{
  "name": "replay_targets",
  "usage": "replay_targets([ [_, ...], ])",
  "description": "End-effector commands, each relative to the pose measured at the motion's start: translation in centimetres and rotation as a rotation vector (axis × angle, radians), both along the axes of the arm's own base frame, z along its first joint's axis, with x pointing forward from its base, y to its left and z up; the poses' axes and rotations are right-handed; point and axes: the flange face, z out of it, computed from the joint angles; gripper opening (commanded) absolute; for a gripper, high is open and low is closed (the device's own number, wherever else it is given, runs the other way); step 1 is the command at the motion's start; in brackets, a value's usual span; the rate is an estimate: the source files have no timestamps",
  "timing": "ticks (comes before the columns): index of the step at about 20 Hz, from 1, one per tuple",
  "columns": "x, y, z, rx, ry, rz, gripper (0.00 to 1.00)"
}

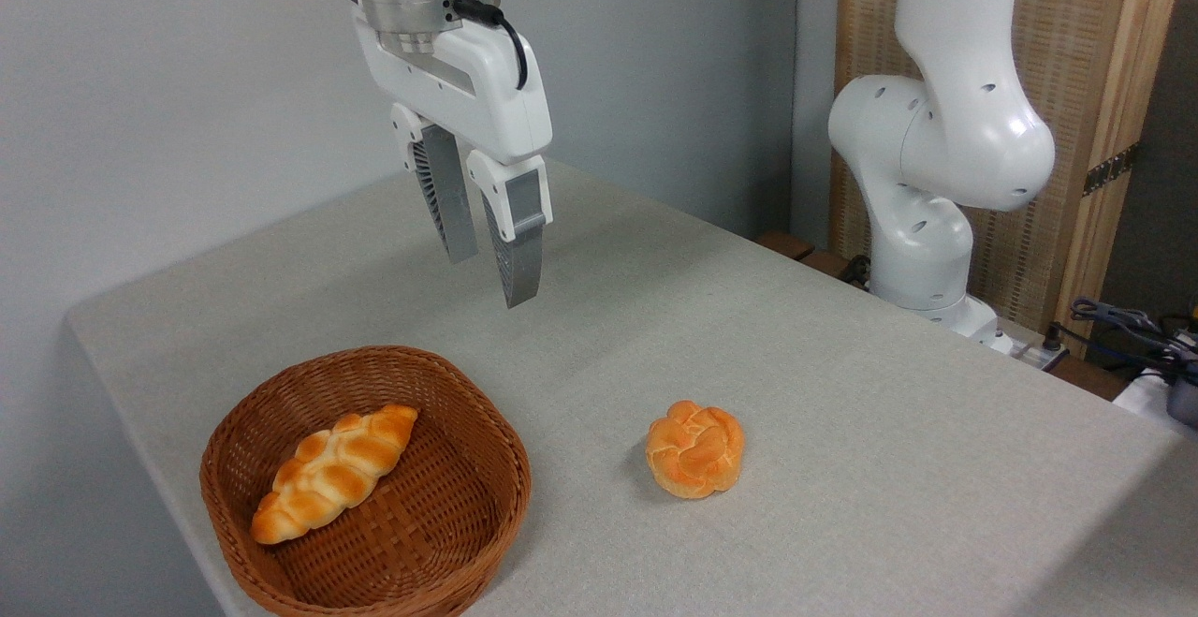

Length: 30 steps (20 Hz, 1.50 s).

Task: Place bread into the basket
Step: 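Move the open gripper over the round golden bun and lower it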

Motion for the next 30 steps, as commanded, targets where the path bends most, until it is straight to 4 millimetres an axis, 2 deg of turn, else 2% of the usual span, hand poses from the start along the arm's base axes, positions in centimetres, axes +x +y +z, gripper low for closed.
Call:
replay_targets([
  [1, -0.2, 0.7, 0.7, 0.0, -0.014, 0.022, 1.0],
  [8, -0.2, 0.8, 0.7, 0.001, -0.013, 0.014, 1.0],
  [13, -1.0, 1.1, -0.5, 0.01, -0.014, -0.014, 1.0],
  [15, -2.2, 1.5, -2.0, 0.015, -0.038, -0.056, 1.0],
  [17, -3.8, 3.0, -3.8, 0.014, -0.048, -0.103, 1.0],
  [21, -6.8, 4.3, -8.9, 0.148, 0.053, -0.235, 1.0],
  [27, -7.9, 5.3, -14.0, 0.145, 0.105, -0.3, 1.0],
  [30, -7.8, 5.3, -15.2, 0.144, 0.103, -0.304, 1.0],
])
